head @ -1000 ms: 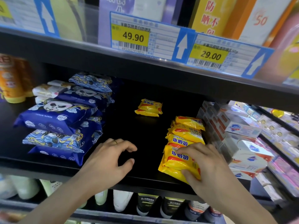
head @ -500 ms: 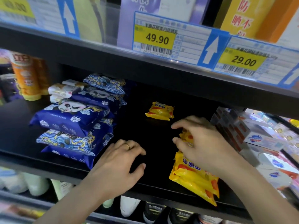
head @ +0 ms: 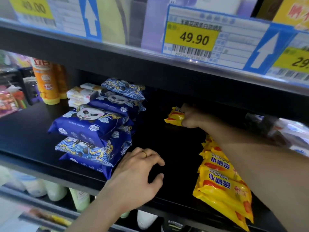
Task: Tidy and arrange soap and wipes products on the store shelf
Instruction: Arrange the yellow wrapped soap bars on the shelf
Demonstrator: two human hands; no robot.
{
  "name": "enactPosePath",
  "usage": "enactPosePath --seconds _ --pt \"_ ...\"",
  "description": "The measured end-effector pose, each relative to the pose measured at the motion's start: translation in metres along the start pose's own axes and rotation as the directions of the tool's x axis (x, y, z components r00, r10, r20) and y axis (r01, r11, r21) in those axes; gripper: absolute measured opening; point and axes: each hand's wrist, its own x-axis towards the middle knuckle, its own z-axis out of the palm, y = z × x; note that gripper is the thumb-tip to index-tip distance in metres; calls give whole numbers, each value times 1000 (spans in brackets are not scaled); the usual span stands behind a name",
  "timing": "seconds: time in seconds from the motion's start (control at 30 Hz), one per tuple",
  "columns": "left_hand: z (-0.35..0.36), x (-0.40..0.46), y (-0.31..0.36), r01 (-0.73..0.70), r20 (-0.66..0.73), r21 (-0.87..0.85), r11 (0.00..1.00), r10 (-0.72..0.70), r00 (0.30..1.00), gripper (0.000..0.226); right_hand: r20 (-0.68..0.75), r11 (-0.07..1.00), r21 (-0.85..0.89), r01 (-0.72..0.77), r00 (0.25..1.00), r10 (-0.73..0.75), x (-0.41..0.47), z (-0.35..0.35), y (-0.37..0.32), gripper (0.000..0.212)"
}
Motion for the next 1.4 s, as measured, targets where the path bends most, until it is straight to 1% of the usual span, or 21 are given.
enactPosePath --seconds 0.13,0.23,0.3,0.37,0.47,0.5,0.57,0.67,0.77,0.83,0.93,1.03,1.07,1.13,1.2,1.23,1.3,1.33,1.4 --pt "0 1 0 17 -9 -8 1000 -17 1000 40 -85 1000 8 -4 996 4 5 6 11 76" --pt "-1 3 1 27 -4 -21 999 -27 1000 40 -153 1000 -21 -13 988 9 3 10 17 78" --pt "-1 4 1 34 4 -23 999 -34 999 39 -174 998 -51 -25 985 15 0 11 15 81" --pt "-2 4 1 40 8 -20 999 -40 999 40 -189 999 -43 -29 982 21 -8 10 12 83" --pt "-2 3 1 74 -7 -65 995 -74 997 37 -272 1000 -23 20 962 -26 -36 4 8 73" --pt "-2 2 0 87 -11 -96 992 -89 996 40 -313 999 -12 51 948 -52 -50 3 7 70" --pt "-2 1 -1 112 -15 -193 975 -117 993 53 -388 991 15 132 914 -116 -84 3 6 65" --pt "-1 2 -1 151 -49 -364 919 -181 982 67 -433 971 66 228 884 -178 -138 12 6 62" --pt "-3 4 2 162 -75 -577 800 -250 965 73 -480 943 66 326 839 -256 -186 30 5 61" --pt "-6 4 7 154 -57 -690 707 -265 963 66 -522 927 40 372 799 -298 -206 45 3 61" --pt "-7 5 18 169 36 -788 592 -230 973 55 -583 912 20 409 746 -322 -219 63 3 62" --pt "-5 2 25 165 65 -806 568 -193 979 41 -627 898 20 439 706 -331 -227 77 3 62" --pt "-5 1 24 163 68 -812 561 -186 980 40 -627 899 37 436 711 -319 -228 80 4 63" --pt "-7 -1 21 161 75 -819 550 -175 982 39 -603 907 94 411 749 -277 -231 81 8 71" --pt "-8 -3 17 157 74 -829 536 -173 982 39 -573 898 194 395 789 -223 -233 79 12 81" --pt "-8 -3 15 155 73 -834 529 -172 982 40 -563 884 263 386 805 -184 -234 77 13 81" --pt "-8 -4 13 149 71 -842 518 -166 983 39 -537 839 412 355 839 -91 -234 73 13 76" --pt "-8 -4 13 146 71 -846 513 -162 984 37 -505 800 500 332 862 -43 -233 71 12 72" --pt "-8 -5 13 138 74 -851 507 -146 987 33 -394 685 676 273 919 22 -230 66 9 54"
